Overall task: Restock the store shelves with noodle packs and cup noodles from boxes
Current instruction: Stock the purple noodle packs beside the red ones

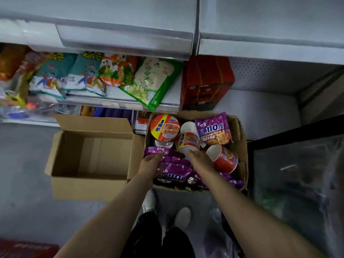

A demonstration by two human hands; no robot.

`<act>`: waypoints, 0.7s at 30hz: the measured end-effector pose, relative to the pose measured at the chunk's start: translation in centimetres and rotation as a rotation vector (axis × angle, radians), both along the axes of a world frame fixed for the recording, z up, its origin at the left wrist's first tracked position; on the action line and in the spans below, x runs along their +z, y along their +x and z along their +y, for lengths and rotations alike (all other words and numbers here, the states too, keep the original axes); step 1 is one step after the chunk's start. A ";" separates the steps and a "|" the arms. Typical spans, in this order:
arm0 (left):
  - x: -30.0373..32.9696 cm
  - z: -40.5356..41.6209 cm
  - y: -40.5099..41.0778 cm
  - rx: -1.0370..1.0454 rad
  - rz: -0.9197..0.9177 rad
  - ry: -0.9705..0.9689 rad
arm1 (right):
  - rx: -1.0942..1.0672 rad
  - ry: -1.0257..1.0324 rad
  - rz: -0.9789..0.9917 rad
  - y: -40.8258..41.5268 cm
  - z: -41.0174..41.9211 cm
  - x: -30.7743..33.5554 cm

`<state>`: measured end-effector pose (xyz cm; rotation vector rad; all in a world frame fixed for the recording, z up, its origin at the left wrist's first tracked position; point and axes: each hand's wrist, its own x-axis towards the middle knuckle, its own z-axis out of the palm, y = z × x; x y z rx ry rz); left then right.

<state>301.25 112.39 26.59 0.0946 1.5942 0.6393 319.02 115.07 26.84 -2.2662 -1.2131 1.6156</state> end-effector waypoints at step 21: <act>-9.3 2.0 -6.0 -0.005 -0.027 -0.021 | 0.237 0.124 -0.136 -6.4 3.1 -11.4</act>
